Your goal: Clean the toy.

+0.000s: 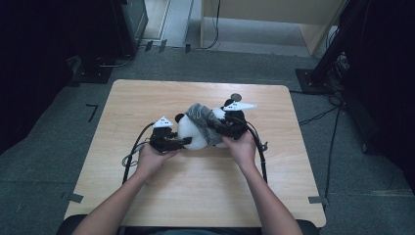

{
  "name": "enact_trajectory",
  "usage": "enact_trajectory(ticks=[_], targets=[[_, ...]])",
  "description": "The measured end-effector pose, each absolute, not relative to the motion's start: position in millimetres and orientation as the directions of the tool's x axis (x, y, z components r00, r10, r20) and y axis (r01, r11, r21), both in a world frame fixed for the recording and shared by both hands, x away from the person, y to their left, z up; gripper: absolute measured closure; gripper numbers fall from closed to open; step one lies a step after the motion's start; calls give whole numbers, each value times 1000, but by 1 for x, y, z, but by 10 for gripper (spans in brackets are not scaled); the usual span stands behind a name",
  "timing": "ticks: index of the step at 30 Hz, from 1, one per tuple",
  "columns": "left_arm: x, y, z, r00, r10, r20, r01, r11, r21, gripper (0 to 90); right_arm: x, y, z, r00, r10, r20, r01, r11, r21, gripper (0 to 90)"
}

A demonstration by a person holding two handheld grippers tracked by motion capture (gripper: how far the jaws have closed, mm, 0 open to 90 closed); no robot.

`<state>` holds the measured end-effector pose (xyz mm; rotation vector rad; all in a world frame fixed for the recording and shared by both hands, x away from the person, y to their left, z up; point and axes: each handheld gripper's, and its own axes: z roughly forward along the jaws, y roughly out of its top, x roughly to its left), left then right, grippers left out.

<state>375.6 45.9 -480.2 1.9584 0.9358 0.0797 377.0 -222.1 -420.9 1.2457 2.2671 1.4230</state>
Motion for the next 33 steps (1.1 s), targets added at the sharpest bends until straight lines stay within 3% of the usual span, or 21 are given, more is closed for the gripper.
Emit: enact_trajectory(ticks=[19, 33], targets=[[385, 52, -480, 707, 627, -327, 598, -283, 750, 529, 379, -278, -407, -524, 797, 299, 561, 59, 825, 780], [389, 55, -482, 705, 618, -349, 610, -277, 742, 529, 383, -310, -418, -433, 840, 326, 589, -10, 808, 778]])
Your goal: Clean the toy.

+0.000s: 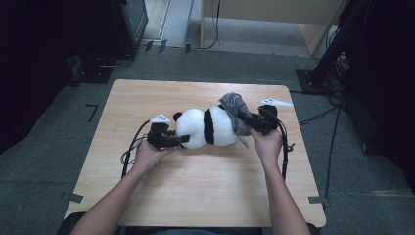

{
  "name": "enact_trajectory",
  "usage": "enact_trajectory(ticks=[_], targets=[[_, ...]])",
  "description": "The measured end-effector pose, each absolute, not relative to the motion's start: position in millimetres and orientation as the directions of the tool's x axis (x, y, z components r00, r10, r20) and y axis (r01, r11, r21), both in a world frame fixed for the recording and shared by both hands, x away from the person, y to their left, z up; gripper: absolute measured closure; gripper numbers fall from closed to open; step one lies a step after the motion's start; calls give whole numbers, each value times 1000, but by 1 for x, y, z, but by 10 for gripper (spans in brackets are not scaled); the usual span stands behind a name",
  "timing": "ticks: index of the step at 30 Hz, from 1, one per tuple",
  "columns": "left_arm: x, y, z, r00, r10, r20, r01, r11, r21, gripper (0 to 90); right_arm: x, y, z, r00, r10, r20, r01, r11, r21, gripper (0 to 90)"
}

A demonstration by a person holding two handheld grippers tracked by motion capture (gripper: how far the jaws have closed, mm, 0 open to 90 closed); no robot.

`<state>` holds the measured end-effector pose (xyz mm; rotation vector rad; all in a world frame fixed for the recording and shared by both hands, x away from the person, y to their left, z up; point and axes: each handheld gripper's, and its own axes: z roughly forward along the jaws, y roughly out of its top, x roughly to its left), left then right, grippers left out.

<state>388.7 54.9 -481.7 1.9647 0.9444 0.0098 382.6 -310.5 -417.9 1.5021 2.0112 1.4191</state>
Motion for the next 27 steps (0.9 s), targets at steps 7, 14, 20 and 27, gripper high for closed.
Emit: enact_trajectory(ticks=[7, 14, 20, 27], targets=[[390, 58, -483, 718, 604, -346, 597, -279, 752, 536, 386, -326, -429, -371, 873, 317, 623, -20, 782, 781], [387, 63, -478, 731, 590, -342, 588, -290, 755, 566, 377, -336, -408, -387, 858, 339, 564, -71, 823, 782], [381, 70, -469, 728, 584, -359, 602, -293, 742, 571, 365, -328, -384, -453, 822, 346, 516, -75, 853, 782], [376, 78, -468, 728, 580, -366, 611, -308, 729, 557, 360, -295, -387, -551, 779, 300, 533, 51, 844, 781]])
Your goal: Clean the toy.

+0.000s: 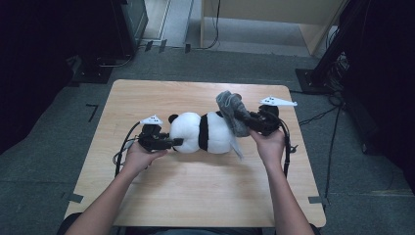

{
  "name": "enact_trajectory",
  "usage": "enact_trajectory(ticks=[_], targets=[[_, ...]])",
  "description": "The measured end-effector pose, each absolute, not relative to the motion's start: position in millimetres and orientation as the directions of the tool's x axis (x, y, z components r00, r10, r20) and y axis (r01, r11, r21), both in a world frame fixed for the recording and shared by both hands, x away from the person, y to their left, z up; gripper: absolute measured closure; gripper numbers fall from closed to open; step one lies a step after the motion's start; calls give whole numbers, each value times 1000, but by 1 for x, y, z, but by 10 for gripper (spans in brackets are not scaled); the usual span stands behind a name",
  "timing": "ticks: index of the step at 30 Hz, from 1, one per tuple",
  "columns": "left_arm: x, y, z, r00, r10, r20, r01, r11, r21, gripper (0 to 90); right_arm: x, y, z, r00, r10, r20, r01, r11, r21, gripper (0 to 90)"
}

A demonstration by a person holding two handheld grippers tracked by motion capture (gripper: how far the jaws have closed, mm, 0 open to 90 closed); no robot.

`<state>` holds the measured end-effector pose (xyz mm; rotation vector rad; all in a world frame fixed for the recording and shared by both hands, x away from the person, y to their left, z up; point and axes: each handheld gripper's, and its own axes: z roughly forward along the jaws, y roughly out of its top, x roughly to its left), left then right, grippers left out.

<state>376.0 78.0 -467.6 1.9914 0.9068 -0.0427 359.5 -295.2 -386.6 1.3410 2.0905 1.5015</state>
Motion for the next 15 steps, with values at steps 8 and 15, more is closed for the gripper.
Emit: enact_trajectory(ticks=[8, 15], targets=[[379, 81, -476, 731, 586, -350, 595, -296, 747, 404, 371, -289, -408, -541, 777, 322, 565, 51, 824, 780], [377, 83, -475, 737, 595, -319, 567, -290, 771, 316, 378, -290, -414, -531, 783, 323, 562, 40, 826, 780]])
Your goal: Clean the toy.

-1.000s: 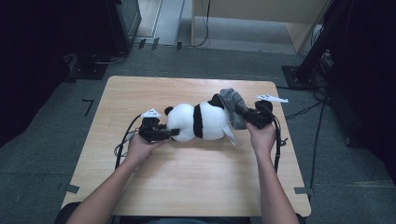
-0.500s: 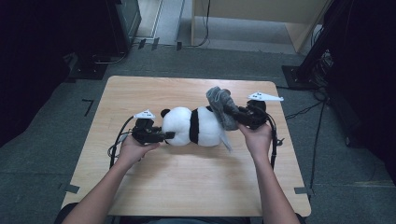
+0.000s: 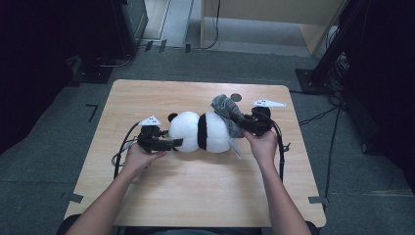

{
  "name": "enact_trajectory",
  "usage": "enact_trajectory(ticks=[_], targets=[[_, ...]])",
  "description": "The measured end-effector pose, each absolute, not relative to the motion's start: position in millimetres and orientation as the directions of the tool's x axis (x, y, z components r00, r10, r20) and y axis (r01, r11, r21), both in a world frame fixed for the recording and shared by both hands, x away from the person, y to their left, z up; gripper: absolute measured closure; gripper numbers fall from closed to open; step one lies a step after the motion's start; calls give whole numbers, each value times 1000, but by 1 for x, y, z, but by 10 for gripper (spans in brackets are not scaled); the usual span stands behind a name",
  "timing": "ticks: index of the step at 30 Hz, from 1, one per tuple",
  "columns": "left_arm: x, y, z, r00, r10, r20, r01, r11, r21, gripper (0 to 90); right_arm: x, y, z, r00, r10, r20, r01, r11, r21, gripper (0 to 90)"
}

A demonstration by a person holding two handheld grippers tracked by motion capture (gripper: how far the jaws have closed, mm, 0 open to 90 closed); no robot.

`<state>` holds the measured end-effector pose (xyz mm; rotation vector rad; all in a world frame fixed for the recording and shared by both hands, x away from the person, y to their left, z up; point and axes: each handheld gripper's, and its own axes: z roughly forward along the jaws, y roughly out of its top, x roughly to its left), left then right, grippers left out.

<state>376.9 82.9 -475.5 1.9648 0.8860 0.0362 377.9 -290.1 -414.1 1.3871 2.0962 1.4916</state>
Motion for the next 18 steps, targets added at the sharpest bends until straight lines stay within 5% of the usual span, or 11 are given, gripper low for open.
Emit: enact_trajectory(ticks=[18], targets=[[367, 100, -471, 747, 602, -282, 521, -268, 810, 336, 398, -293, -426, -495, 806, 325, 579, 26, 815, 780]])
